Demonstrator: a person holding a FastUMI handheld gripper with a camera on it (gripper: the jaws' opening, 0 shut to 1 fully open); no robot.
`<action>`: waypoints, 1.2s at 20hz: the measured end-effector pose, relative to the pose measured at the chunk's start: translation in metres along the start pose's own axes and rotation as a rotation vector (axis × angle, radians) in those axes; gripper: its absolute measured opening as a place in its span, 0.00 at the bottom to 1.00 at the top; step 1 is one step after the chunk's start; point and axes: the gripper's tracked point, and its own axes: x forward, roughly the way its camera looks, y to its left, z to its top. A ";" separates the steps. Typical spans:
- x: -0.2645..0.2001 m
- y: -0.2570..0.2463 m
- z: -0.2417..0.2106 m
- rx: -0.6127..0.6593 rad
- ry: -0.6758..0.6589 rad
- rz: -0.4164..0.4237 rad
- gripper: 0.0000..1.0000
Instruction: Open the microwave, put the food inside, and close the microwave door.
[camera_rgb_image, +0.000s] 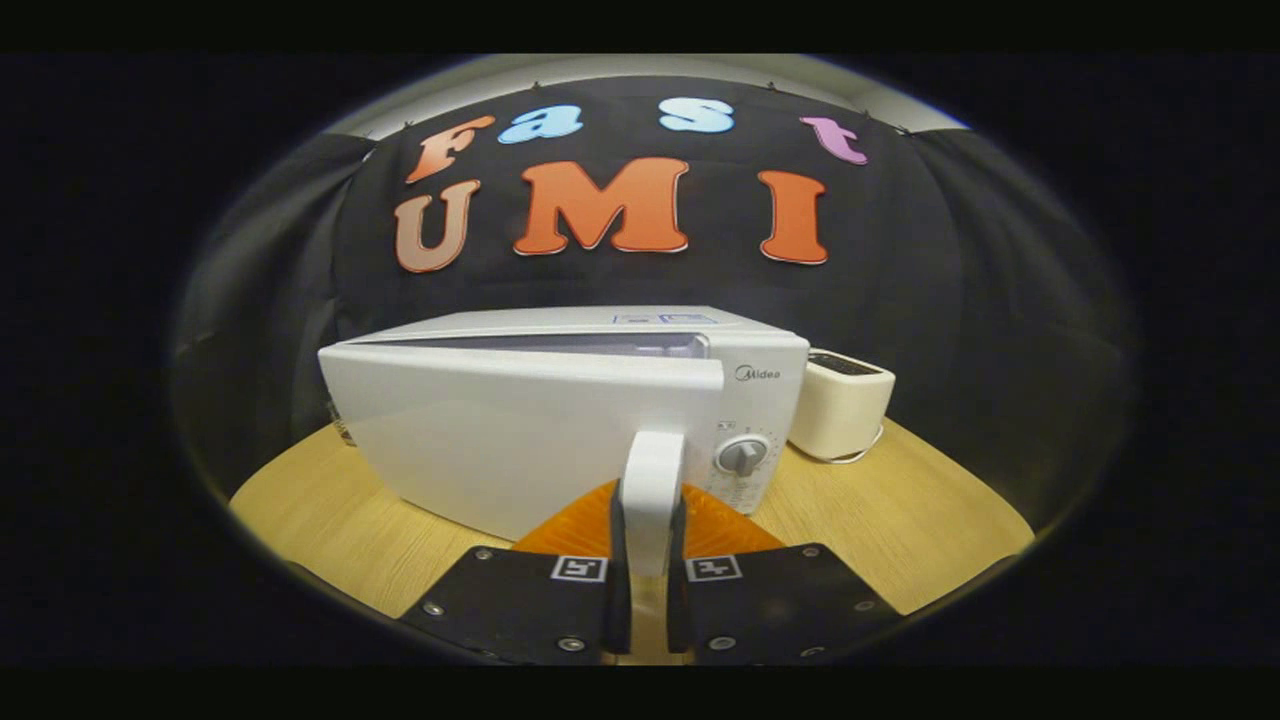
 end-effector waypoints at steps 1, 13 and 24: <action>-0.008 0.003 -0.002 -0.004 0.000 0.007 0.14; -0.087 0.052 -0.026 -0.007 0.035 0.060 0.14; -0.152 0.127 -0.043 -0.031 0.073 0.169 0.15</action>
